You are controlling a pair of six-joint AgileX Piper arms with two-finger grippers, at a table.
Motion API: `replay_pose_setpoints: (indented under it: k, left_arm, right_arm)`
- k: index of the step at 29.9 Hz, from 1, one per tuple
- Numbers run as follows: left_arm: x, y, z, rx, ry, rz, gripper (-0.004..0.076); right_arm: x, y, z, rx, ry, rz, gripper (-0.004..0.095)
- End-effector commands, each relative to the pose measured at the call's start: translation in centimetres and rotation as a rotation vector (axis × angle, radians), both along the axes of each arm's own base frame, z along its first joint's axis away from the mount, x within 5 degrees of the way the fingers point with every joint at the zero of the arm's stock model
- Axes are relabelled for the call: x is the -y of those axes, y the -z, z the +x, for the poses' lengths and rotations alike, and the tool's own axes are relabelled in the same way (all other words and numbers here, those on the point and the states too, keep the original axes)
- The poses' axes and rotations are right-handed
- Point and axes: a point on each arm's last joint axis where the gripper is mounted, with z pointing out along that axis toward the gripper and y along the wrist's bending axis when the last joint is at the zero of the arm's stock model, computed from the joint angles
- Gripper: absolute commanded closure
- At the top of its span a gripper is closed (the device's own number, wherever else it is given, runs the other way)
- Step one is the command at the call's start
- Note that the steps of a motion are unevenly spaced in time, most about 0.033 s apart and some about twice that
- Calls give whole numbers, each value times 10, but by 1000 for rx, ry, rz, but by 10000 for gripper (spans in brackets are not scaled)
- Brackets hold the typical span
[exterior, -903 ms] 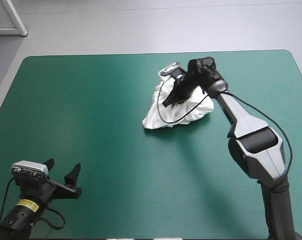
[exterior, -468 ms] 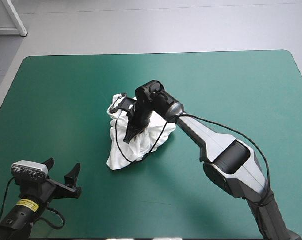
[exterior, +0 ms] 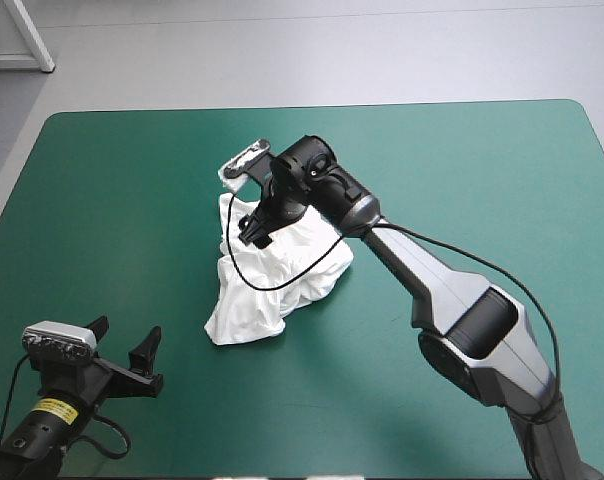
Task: Fold the cloth
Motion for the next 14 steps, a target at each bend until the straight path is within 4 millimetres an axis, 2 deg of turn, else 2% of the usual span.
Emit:
replay_pose_setpoints:
  k: [1, 4, 7, 9, 13, 14]
  left_arm:
    - [0, -19, 3, 102, -5, -32, 159]
    - [2, -25, 6, 63, -6, -44, 159]
    - [5, -40, 18, 8, -12, -60, 159]
    - [8, -57, 33, -11, -11, -56, 159]
    - [16, -96, 69, -55, -5, -46, 161]
    - [19, -102, 84, -106, -1, -40, 167]
  right_arm:
    - [29, -85, -27, 140, 72, 178, 78]
    - [41, -104, -39, 155, 90, 215, 109]
    - [55, -107, -53, 132, 98, 199, 138]
    - [65, -96, -64, 88, 110, 158, 151]
    - [85, -58, -82, -22, 147, 42, 162]
    - [91, -46, -87, -47, 164, 1, 166]
